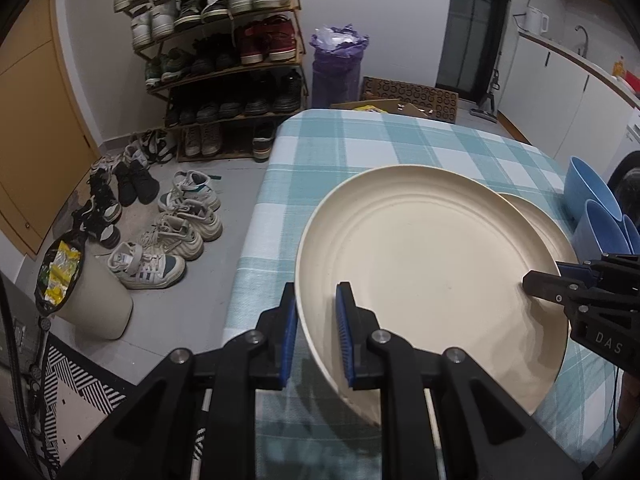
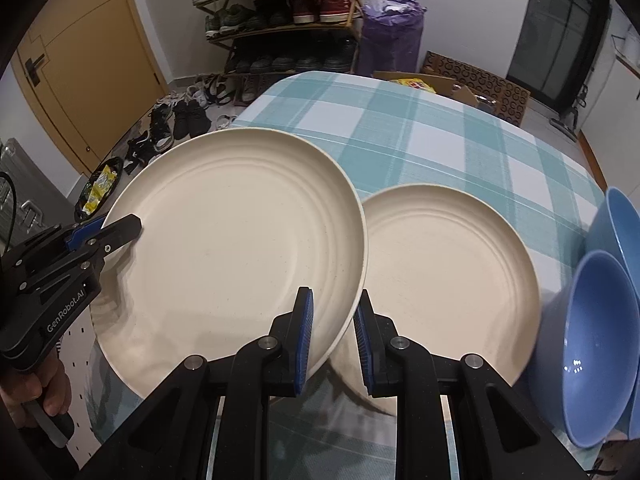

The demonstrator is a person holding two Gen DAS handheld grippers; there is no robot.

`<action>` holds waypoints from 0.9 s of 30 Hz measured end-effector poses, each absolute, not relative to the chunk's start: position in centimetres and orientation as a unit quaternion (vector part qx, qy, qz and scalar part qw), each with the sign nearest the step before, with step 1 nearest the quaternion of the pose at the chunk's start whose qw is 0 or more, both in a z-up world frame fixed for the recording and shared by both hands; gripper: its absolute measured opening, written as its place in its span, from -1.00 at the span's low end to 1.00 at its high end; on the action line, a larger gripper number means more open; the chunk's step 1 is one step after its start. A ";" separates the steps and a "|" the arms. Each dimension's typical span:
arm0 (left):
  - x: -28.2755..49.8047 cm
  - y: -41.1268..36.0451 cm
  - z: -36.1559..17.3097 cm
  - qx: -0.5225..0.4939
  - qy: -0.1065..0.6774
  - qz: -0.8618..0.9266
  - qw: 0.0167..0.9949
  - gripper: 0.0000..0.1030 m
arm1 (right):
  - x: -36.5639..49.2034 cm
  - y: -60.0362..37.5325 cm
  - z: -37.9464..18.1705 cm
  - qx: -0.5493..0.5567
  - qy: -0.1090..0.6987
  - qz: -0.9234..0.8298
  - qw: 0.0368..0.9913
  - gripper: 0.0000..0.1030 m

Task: Organize plates and bowls
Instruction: 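Carry the held cream plate over the stacked cream plates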

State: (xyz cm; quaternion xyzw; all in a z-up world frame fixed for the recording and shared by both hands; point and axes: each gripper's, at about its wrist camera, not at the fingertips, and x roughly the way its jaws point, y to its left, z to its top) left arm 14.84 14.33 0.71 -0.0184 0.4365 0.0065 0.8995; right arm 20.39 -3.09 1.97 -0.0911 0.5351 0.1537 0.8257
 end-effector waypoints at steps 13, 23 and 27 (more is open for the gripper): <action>17.2 9.4 1.0 0.016 0.438 -0.032 0.898 -0.67 | 19.2 -8.1 1.8 -0.057 0.547 0.112 0.828 -0.60; 19.4 6.6 -0.3 0.038 0.449 -0.052 0.891 -0.67 | 18.5 -10.2 1.2 -0.046 0.553 0.078 0.828 -0.60; 20.3 5.8 -1.1 0.039 0.454 -0.057 0.888 -0.67 | 18.4 -10.6 0.8 -0.046 0.558 0.071 0.826 -0.58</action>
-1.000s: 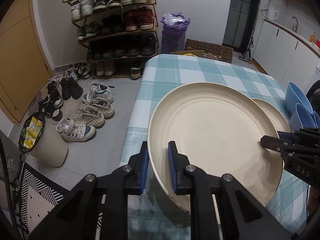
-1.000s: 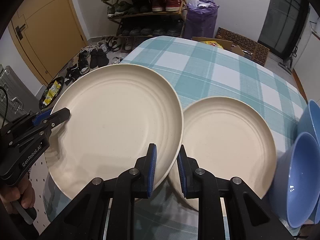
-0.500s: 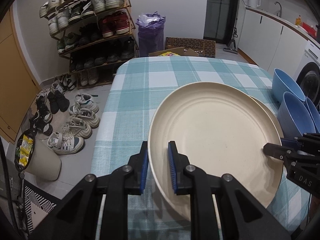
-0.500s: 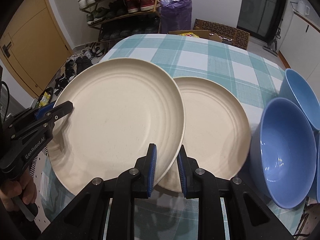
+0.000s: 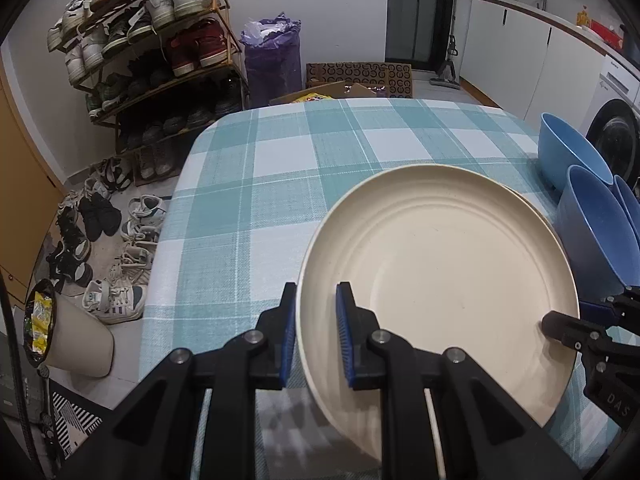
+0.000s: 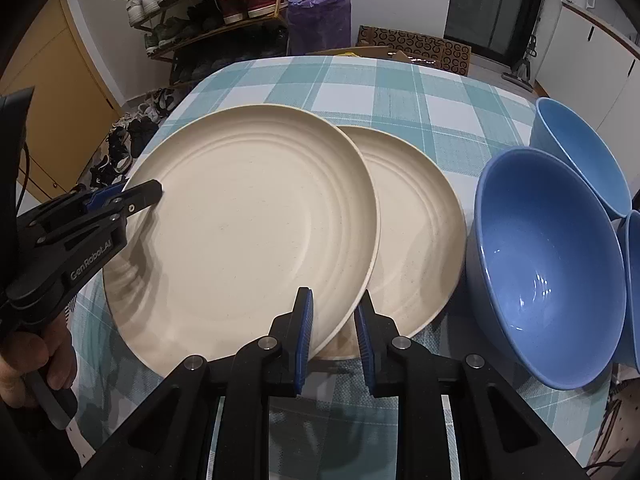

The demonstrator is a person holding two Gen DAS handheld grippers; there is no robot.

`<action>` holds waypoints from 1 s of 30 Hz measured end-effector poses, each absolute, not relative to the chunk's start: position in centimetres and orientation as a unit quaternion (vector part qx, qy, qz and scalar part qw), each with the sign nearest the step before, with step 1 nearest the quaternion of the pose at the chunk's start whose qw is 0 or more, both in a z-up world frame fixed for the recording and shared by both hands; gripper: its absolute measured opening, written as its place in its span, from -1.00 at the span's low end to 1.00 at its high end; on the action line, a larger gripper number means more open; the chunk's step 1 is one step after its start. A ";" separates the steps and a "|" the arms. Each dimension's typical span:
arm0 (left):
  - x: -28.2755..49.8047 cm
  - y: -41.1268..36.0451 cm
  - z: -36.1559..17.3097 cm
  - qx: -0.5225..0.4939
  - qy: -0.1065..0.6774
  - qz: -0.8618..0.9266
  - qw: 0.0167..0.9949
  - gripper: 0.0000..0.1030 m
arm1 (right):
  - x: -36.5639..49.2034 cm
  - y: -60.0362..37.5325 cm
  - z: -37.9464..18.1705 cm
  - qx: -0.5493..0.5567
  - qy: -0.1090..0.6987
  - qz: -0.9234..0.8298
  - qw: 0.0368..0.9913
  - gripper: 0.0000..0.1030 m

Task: Organize plates and bowls
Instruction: 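Carry the held cream plate over the stacked cream plates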

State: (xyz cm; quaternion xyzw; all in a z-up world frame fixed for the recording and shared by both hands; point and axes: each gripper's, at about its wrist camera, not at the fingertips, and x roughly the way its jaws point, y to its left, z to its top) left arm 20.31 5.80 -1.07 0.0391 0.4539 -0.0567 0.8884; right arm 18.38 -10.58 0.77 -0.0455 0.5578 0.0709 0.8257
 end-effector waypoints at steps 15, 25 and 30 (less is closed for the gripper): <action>23.2 2.2 -2.7 0.060 0.453 -0.081 0.886 -0.67 | 18.5 -12.6 0.0 -0.027 0.566 0.038 0.823 -0.39; 24.4 -0.1 -3.8 0.067 0.455 -0.096 0.883 -0.67 | 18.1 -13.7 0.0 -0.023 0.566 0.027 0.824 -0.06; 23.8 -0.2 -3.7 0.069 0.453 -0.099 0.883 -0.67 | 17.3 -14.2 0.0 -0.008 0.562 0.037 0.826 -0.02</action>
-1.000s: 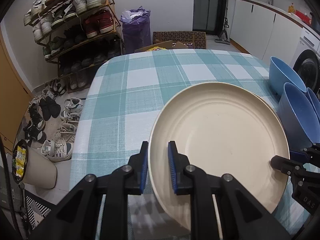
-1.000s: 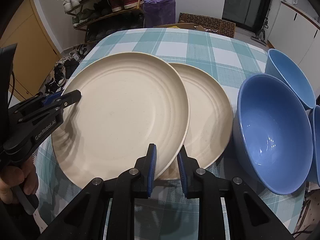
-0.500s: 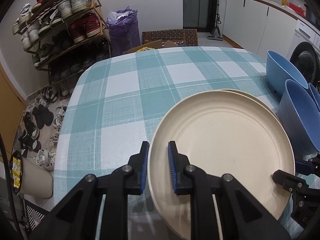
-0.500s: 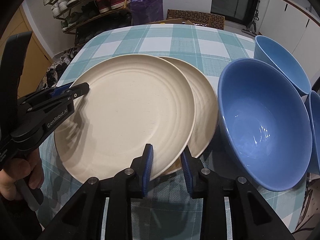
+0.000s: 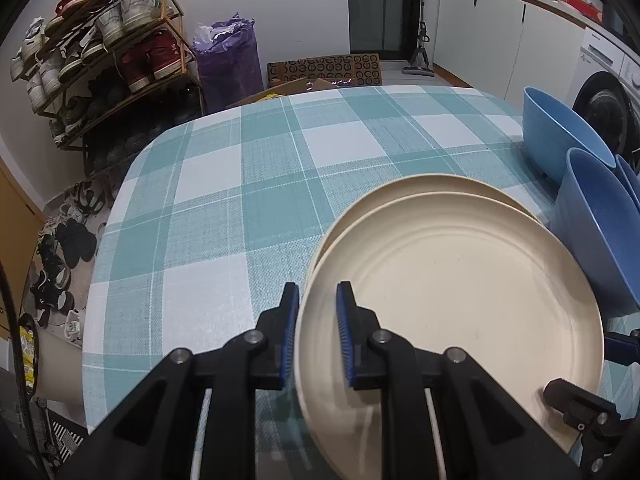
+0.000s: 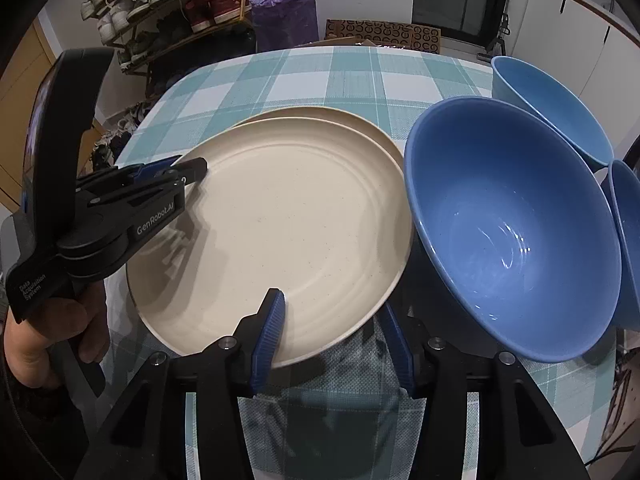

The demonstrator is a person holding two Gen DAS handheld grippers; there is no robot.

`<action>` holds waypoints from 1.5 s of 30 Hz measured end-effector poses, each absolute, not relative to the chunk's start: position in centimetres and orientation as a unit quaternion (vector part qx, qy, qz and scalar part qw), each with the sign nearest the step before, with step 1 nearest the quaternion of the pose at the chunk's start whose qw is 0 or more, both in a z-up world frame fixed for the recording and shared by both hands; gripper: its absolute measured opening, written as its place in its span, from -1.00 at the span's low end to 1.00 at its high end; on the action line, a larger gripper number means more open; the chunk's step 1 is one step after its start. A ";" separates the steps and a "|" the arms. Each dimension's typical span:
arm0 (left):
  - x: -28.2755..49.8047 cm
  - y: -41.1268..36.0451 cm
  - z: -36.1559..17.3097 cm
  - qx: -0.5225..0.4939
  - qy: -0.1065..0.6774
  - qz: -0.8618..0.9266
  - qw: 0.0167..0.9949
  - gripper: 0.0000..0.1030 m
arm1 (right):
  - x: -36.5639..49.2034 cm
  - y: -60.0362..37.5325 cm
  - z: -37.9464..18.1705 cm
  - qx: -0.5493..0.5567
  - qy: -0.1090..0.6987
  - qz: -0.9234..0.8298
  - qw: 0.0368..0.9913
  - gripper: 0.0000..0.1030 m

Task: Organize plates and bowls
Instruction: 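Carry the held cream plate over the stacked cream plates, then lower the plate onto the stack and open the right tool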

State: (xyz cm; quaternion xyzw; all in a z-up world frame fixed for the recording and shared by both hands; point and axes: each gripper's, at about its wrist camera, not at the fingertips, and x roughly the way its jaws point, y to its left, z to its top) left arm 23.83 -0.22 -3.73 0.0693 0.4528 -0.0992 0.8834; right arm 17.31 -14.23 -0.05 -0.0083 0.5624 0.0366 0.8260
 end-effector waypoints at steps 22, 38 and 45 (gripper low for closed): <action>15.8 2.8 -1.2 0.032 0.479 -0.151 0.864 -0.38 | 16.8 -13.8 -0.2 -0.001 0.554 0.048 0.831 -0.01; 16.4 0.9 -2.4 0.029 0.452 -0.114 0.884 -0.34 | 16.5 -14.0 0.2 -0.001 0.559 0.053 0.827 0.03; 17.9 -0.1 -3.6 0.041 0.431 -0.078 0.898 -0.37 | 15.8 -14.9 0.5 0.001 0.557 0.058 0.828 0.06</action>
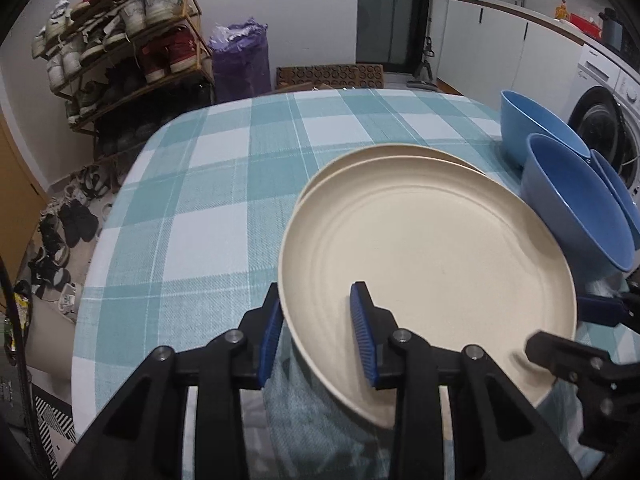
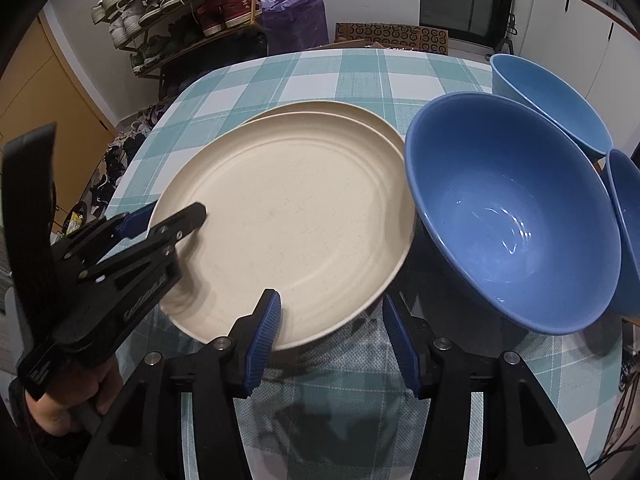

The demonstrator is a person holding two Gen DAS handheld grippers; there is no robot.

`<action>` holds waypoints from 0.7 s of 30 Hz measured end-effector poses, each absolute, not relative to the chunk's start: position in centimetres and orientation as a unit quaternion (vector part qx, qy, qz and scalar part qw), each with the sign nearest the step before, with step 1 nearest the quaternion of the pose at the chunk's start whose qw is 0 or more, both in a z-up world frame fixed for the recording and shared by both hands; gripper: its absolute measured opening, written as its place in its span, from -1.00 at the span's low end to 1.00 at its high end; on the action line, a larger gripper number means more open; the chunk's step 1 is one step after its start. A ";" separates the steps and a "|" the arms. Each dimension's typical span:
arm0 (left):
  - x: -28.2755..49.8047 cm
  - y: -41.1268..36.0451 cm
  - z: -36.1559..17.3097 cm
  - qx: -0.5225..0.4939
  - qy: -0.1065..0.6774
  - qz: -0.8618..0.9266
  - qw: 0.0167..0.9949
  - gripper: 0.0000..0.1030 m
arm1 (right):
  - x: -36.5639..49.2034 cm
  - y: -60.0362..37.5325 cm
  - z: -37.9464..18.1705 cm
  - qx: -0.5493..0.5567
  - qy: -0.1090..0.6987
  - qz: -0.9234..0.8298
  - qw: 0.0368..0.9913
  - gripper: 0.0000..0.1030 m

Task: Organize plates and bowls
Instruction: 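Lower the plate onto the stack and open the right tool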

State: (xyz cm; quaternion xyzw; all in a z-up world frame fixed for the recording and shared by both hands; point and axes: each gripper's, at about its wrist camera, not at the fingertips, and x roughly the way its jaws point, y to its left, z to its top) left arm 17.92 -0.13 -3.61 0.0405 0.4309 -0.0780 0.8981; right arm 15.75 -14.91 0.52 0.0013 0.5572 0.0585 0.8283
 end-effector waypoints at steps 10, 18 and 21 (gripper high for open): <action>18.8 0.5 -3.8 0.029 0.428 -0.064 0.901 -0.37 | 14.4 -14.9 1.5 0.010 0.549 0.085 0.831 0.06; 18.0 1.1 -2.9 0.014 0.427 -0.077 0.901 -0.37 | 12.8 -15.0 2.4 0.019 0.544 0.108 0.832 0.06; 17.2 1.5 -2.0 0.010 0.427 -0.091 0.900 -0.34 | 12.5 -14.7 2.4 0.018 0.538 0.120 0.834 0.03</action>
